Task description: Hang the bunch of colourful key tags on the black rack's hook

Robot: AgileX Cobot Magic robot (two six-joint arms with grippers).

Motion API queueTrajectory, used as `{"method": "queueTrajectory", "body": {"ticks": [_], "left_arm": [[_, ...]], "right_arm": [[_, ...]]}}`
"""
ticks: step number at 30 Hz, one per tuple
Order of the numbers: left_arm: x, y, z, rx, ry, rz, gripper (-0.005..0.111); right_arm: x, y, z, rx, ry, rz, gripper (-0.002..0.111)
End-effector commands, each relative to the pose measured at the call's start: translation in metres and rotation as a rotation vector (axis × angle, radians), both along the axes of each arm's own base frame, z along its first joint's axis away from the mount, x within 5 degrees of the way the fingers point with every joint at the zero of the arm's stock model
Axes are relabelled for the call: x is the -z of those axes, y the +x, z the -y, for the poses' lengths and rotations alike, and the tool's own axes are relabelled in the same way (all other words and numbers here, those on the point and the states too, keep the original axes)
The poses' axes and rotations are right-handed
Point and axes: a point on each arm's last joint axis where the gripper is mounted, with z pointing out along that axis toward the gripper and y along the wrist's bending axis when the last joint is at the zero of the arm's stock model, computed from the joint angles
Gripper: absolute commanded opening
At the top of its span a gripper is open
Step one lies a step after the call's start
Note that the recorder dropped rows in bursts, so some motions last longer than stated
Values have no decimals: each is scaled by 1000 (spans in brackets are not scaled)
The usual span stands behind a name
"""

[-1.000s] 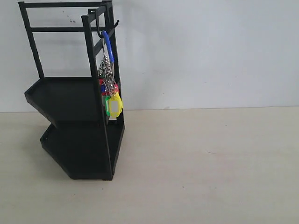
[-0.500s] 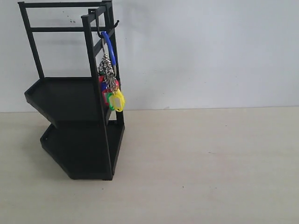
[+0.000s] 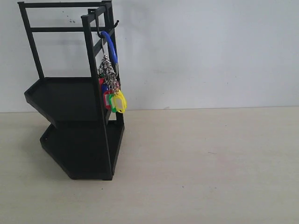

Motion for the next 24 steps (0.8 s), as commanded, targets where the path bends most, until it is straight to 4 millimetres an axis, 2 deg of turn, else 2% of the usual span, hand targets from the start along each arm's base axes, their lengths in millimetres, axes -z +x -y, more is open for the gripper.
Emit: {"method": "queueTrajectory", "body": {"ticks": [1,7,16,19,21,24], "left_arm": [[-2,0,0,-6,-17,17,4],[-2,0,0,-6,-17,17,4],[-2,0,0,-6,-17,17,4],[-2,0,0,-6,-17,17,4],[-2,0,0,-6,-17,17,4],[-2,0,0,-6,-17,17,4]], "right_arm": [[7,1,-11,-113,50,99,0],[22,6,-30,-285,-69,135,0],[26,2,-45,-467,-41,149,0],[26,2,-46,-480,-45,152,0],[26,1,-48,-505,-28,143,0],[36,0,-54,-556,-134,60,0]]}}
